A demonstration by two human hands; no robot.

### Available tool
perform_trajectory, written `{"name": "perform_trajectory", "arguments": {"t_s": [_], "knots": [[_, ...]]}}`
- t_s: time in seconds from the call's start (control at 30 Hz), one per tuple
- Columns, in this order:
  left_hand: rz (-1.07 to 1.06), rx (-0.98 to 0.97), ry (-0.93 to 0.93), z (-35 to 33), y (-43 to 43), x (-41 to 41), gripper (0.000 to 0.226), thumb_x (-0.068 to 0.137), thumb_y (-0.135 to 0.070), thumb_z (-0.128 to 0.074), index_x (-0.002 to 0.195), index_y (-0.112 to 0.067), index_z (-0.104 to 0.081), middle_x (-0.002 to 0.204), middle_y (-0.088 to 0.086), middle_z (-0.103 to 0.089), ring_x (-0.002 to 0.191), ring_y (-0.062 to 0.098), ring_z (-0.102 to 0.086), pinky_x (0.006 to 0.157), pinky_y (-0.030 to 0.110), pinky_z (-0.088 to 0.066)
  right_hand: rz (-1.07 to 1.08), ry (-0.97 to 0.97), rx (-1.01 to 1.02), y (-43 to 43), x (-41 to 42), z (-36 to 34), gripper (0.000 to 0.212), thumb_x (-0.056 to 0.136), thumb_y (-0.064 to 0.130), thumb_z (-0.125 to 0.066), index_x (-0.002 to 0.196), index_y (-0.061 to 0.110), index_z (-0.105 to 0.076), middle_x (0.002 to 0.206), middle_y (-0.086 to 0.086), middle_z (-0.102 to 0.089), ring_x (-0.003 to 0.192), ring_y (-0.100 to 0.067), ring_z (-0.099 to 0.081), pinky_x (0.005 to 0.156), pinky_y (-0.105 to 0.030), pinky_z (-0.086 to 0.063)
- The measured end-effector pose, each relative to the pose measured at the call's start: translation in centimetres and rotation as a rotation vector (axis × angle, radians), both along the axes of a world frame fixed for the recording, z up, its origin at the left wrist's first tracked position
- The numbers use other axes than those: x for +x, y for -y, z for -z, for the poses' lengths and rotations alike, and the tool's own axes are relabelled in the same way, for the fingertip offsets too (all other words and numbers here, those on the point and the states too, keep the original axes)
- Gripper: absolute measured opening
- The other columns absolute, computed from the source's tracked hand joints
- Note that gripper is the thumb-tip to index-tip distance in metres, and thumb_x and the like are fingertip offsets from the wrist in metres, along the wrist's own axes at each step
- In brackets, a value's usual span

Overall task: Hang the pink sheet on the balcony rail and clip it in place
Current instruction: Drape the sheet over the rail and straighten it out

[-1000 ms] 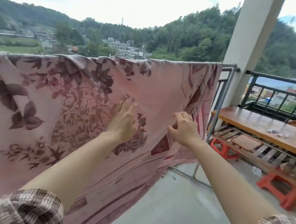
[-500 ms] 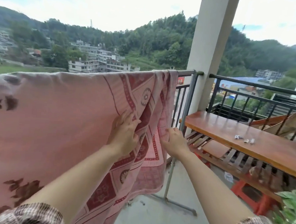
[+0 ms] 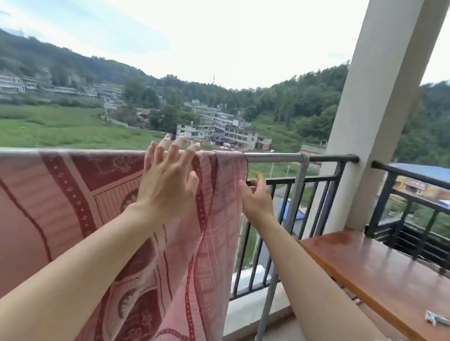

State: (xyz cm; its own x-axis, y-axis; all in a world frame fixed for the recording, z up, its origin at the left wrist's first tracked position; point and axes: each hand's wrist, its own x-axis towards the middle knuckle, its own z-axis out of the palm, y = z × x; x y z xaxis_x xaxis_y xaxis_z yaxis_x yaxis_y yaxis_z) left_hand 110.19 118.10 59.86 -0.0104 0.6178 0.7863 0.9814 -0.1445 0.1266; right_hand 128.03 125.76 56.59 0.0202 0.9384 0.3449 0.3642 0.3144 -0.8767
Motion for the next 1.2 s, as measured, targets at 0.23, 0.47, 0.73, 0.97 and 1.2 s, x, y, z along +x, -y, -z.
{"name": "perform_trajectory", "arguments": {"t_s": [0.23,0.47,0.73,0.97,1.2], "knots": [[-0.244,-0.027,0.061,-0.7,-3.2,3.0,0.038,0.096,-0.031,-0.038,0.128,-0.017,-0.053,0.126,0.007,-0.059,0.118,0.032,-0.045,0.104,0.043,-0.023,-0.299,-0.310,-0.073,-3.5,1.0,-3.7,0.042,0.086,0.051,-0.062,0.089,0.009,-0.060,0.077,-0.002,-0.064,0.065,-0.013,-0.057,0.058,-0.023,-0.047],[-0.258,0.109,0.115,-0.1,-4.8,3.4,0.037,0.095,-0.031,-0.034,0.112,-0.017,-0.064,0.115,0.007,-0.066,0.108,0.031,-0.051,0.100,0.041,-0.023,-0.446,-0.114,-0.330,-5.1,1.0,-7.4,0.024,0.091,0.030,-0.062,0.085,0.007,-0.066,0.066,-0.004,-0.059,0.053,-0.018,-0.055,0.056,-0.031,-0.046],[-0.273,0.078,0.170,-1.2,-4.6,2.9,0.043,0.093,-0.034,-0.028,0.114,-0.019,-0.062,0.118,0.005,-0.066,0.111,0.026,-0.053,0.101,0.039,-0.027,-0.480,-0.565,-0.159,-9.0,5.0,-9.1,0.025,0.096,0.028,-0.056,0.077,0.013,-0.063,0.069,-0.002,-0.060,0.061,-0.020,-0.061,0.070,-0.037,-0.056],[-0.460,0.012,0.308,-2.3,-4.7,2.7,0.051,0.092,-0.037,-0.024,0.112,-0.012,-0.063,0.120,0.020,-0.062,0.110,0.037,-0.052,0.096,0.045,-0.035,-0.877,-1.130,0.085,-10.6,13.9,-7.8,0.025,0.095,0.028,-0.051,0.080,0.012,-0.063,0.069,-0.002,-0.060,0.065,-0.017,-0.059,0.068,-0.032,-0.050],[-0.596,0.057,0.447,-1.4,-5.9,8.5,0.037,0.096,-0.025,-0.040,0.125,-0.011,-0.057,0.136,0.016,-0.050,0.130,0.030,-0.039,0.109,0.038,-0.022,-1.328,-0.005,-0.585,-11.9,18.4,5.5,0.018,0.073,0.015,-0.077,0.079,-0.002,-0.072,0.077,-0.009,-0.072,0.070,-0.018,-0.070,0.066,-0.029,-0.056]]}}
